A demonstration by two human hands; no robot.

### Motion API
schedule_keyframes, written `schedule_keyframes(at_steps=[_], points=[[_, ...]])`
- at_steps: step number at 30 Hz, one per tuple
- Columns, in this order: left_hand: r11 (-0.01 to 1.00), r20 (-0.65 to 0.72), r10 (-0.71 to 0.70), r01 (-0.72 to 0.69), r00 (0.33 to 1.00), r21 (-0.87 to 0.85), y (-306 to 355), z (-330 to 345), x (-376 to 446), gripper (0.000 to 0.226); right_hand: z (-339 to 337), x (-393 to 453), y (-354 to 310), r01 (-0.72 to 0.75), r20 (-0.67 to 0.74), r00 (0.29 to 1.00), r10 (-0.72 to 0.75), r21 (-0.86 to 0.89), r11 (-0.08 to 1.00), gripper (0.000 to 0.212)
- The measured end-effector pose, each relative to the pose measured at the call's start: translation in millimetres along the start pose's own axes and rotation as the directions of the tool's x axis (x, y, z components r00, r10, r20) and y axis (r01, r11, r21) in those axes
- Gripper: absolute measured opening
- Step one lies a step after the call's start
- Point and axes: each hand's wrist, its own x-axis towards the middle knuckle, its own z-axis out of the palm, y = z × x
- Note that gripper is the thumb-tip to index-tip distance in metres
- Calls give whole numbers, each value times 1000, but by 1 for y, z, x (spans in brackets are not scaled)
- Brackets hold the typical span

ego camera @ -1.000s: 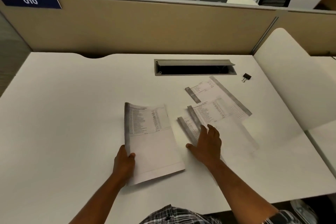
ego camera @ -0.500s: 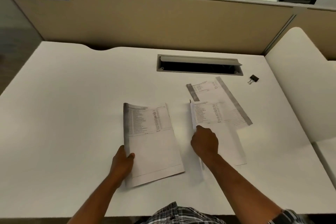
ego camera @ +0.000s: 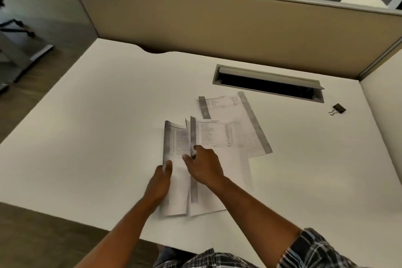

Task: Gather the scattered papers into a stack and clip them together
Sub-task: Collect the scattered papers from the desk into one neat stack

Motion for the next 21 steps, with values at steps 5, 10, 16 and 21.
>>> schedule_keyframes(at_steps=[5, 10, 16, 21], points=[[999, -39, 3, -1, 999, 32, -3, -2, -2, 77, 6, -1, 17, 90, -46, 995, -87, 47, 995, 49], [987, -92, 50, -35, 995, 155, -15, 0, -1, 58, 0, 0, 48, 68, -171, 979, -115, -255, 965, 59], [995, -56, 69, -65, 996, 74, -18, 2, 5, 31, 29, -13, 79, 121, 71, 993, -99, -485, 866, 91], [998, -88, 50, -46, 995, 47, -17, 3, 3, 25, 50, -24, 62, 191, 109, 982, -157, -505, 842, 82]])
